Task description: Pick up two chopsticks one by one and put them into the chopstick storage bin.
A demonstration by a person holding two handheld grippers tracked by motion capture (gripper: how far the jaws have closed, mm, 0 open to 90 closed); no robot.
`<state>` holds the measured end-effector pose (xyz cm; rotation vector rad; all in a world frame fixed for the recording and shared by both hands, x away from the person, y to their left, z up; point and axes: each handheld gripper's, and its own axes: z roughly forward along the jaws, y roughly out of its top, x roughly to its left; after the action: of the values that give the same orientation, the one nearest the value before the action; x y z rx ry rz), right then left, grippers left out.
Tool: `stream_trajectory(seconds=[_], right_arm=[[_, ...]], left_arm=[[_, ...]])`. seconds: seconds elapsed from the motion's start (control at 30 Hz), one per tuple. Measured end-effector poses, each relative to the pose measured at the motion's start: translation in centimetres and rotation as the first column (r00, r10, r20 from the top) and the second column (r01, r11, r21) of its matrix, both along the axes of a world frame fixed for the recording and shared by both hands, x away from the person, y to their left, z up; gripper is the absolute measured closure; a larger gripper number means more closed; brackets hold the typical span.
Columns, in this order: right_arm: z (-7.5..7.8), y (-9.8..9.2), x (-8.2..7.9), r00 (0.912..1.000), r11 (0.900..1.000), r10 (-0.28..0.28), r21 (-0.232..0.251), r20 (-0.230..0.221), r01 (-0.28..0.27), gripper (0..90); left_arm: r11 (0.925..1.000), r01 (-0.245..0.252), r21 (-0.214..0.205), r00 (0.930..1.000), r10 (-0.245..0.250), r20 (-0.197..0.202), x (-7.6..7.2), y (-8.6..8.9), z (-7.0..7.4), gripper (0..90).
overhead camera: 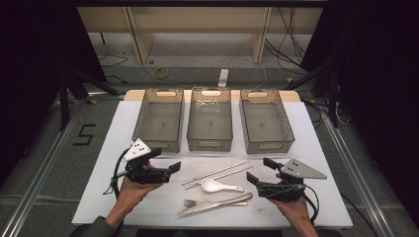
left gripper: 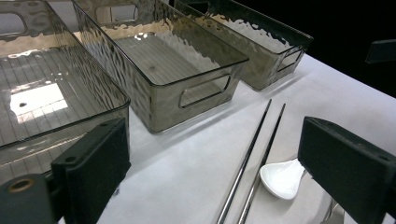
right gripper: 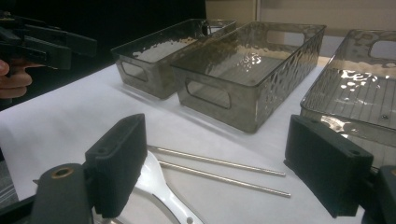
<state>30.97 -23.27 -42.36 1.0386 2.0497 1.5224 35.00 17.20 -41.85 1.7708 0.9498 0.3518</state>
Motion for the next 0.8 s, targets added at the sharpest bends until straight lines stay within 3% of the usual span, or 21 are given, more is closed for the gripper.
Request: stream_trajectory(seconds=[0.37,0.4,0.47,0.5,0.63,0.67,0.7,0.73,0.77,0.8], right_arm=[[0.0,0.0,0.0,0.9999,1.0,-0.001,-0.001,-0.01,0.001,22.3],[0.0,0.0,0.1,0.9999,1.0,-0.003,0.001,-0.01,0.003,22.3],[0.0,0.0,0.1,0.9999,1.0,-0.003,-0.002,-0.011,0.003,22.3],[0.0,0.0,0.1,0.9999,1.0,-0.003,-0.002,-0.012,0.003,22.3],[0.0,0.0,0.1,0.9999,1.0,-0.002,-0.004,-0.014,0.002,22.3],[0.0,0.0,0.1,0.9999,1.0,-0.002,-0.001,-0.012,0.002,22.3],[0.0,0.0,0.1,0.9999,1.0,-0.001,-0.002,-0.015,0.001,22.3],[0.0,0.0,0.1,0.9999,1.0,-0.001,-0.002,-0.016,0.001,22.6],[0.0,0.0,0.1,0.9999,1.0,-0.001,-0.003,-0.017,0.001,22.7],[-0.1,0.0,0.1,0.9999,1.0,-0.001,-0.007,-0.016,0.001,22.9]], left_arm=[[0.9982,0.019,0.056,0.9998,-0.018,-0.009,0.3,-0.5,0.5,8.6],[0.9959,0.034,0.084,0.9994,-0.033,-0.015,0.5,-0.7,0.7,9.0],[0.9947,0.039,0.095,0.9991,-0.038,-0.018,0.6,-0.8,0.8,11.0],[0.9908,0.048,0.126,0.998,-0.043,-0.046,0.8,-1.1,0.8,11.0],[0.9778,0.077,0.195,0.9938,-0.06,-0.094,1.4,-1.9,0.8,11.2],[0.9778,0.077,0.195,0.9938,-0.06,-0.094,1.4,-1.9,0.8,13.5],[0.9671,0.1,0.234,0.9919,-0.079,-0.099,1.7,-2.6,0.9,15.7],[0.9609,0.108,0.255,0.9911,-0.084,-0.103,1.8,-3.0,0.9,15.8],[0.9609,0.108,0.255,0.9911,-0.084,-0.103,1.8,-3.0,0.9,15.8],[0.9507,0.127,0.283,0.9889,-0.1,-0.11,2.1,-3.8,0.9,15.8]])
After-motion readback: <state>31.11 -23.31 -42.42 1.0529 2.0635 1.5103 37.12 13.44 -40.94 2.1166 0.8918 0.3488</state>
